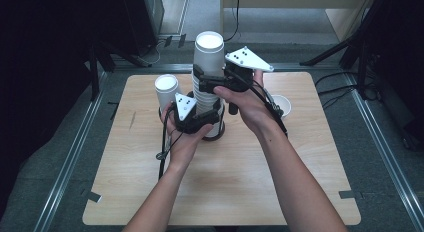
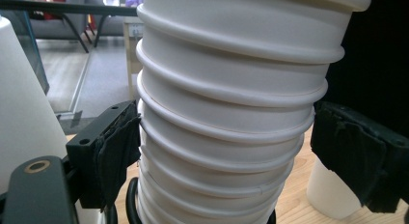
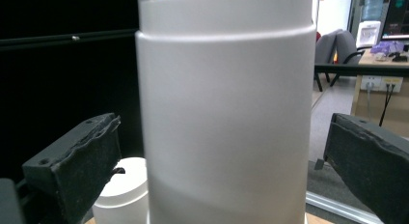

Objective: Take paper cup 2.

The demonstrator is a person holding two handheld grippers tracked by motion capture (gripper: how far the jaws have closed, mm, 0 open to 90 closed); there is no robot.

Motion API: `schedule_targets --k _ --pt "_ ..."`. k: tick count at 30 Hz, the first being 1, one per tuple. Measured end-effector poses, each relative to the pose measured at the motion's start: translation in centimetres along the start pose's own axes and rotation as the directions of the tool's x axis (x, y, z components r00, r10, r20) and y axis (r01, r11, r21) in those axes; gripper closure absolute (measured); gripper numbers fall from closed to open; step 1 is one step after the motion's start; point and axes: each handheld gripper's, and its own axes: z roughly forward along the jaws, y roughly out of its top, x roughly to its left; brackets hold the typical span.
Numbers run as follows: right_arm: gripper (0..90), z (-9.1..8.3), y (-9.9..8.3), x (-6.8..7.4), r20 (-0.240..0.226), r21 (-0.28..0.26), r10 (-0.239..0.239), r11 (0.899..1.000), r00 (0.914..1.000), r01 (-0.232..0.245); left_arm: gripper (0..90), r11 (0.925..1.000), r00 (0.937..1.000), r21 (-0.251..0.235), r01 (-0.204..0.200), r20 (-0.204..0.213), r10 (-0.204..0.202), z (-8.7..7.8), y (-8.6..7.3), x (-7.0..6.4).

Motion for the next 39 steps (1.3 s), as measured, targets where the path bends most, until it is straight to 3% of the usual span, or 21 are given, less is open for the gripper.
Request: schedule_targets --k 4,12,19,39 --pt "0.2 0.6 -0.5 -0.1 -0.002 0.022 -0.002 1.0 1.0 0.002 10.3 0.9999 0.9999 -0.001 -0.014 -0.006 0.014 0.1 0.1 -0.1" --pt "12.1 1.2 -1.1 0.0 0.019 0.027 0.0 1.0 0.9998 0.0 8.0 0.9995 0.9995 -0.01 -0.028 -0.01 0.028 0.5 0.0 -0.2" --pt "13.1 1.1 -1.0 0.0 0.018 0.025 -0.003 1.0 0.9998 0.003 4.4 0.9995 0.9994 0.003 -0.031 -0.017 0.031 1.2 -0.3 -0.2" --pt "13.6 0.7 0.0 0.2 0.026 0.005 -0.003 1.0 0.9997 0.003 4.7 0.9988 0.9986 -0.003 -0.048 -0.022 0.048 1.3 -0.4 -0.3"
